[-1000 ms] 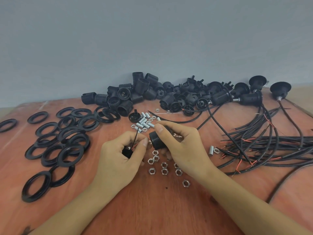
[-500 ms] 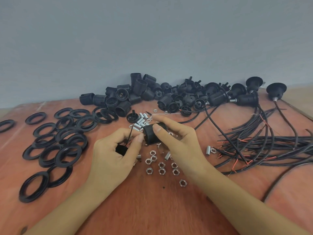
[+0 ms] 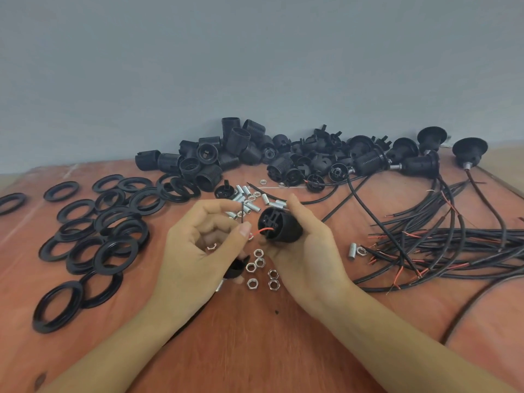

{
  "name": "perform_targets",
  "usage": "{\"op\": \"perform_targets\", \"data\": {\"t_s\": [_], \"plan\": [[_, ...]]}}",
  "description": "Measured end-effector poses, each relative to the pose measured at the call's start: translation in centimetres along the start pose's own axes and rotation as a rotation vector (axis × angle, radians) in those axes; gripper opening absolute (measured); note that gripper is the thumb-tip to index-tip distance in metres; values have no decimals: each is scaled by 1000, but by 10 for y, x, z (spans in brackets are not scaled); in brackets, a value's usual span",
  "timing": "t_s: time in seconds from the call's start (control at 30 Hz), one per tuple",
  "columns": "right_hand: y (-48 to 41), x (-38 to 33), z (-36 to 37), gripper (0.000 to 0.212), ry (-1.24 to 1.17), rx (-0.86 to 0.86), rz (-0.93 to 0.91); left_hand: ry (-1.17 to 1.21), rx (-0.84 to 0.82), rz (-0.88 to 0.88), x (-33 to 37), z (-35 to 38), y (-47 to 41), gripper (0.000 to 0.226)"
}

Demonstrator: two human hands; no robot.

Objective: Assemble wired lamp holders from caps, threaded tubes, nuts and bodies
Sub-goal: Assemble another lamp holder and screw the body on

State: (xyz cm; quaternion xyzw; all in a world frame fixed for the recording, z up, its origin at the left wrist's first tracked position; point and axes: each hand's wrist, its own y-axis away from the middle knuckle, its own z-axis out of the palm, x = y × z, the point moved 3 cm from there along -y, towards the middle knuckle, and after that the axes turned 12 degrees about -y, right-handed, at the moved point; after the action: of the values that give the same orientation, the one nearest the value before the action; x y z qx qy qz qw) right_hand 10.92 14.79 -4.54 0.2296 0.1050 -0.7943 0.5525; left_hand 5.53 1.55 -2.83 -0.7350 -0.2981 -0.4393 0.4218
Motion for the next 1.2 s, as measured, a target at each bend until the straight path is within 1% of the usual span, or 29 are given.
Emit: {"op": "perform_targets", "data": {"t_s": [0.07, 0.17, 0.23, 0.37, 0.47, 0.57, 0.63, 0.67, 0.77, 0.9, 1.07, 1.2], "plan": [[-1, -1, 0, 16, -18, 18, -7, -11, -15, 2, 1, 0, 0, 20], [0, -3, 3, 19, -3, 1, 3, -30, 9, -9, 0, -1, 0, 18], [1, -2, 4, 19, 35, -13, 12, -46, 21, -20, -1, -1, 0, 25], [1, 1, 3, 30, 17, 15, 29, -94, -5, -19, 1, 1, 0, 30], [0, 2, 1, 21, -17, 30, 37, -131, -22, -1, 2, 2, 2, 32], [1, 3, 0, 19, -8, 19, 25, -152, -10, 11, 3, 2, 3, 25], [0, 2, 1, 20, 17, 7, -3, -150, -11, 16, 5, 1, 3, 8], [0, 2, 1, 21, 36, 3, -21, -151, -16, 16, 6, 1, 3, 2], [1, 0, 1, 22, 119, -10, -80, -156, -23, 11, 6, 1, 3, 1], [2, 0, 1, 22, 220, -18, -130, -191, -16, 5, 4, 1, 3, 14], [5, -1, 2, 23, 414, -32, -236, -215, -14, -7, 1, 0, 2, 20], [7, -1, 3, 19, 599, -73, -330, -259, -21, 2, 0, 0, 1, 21]]}}
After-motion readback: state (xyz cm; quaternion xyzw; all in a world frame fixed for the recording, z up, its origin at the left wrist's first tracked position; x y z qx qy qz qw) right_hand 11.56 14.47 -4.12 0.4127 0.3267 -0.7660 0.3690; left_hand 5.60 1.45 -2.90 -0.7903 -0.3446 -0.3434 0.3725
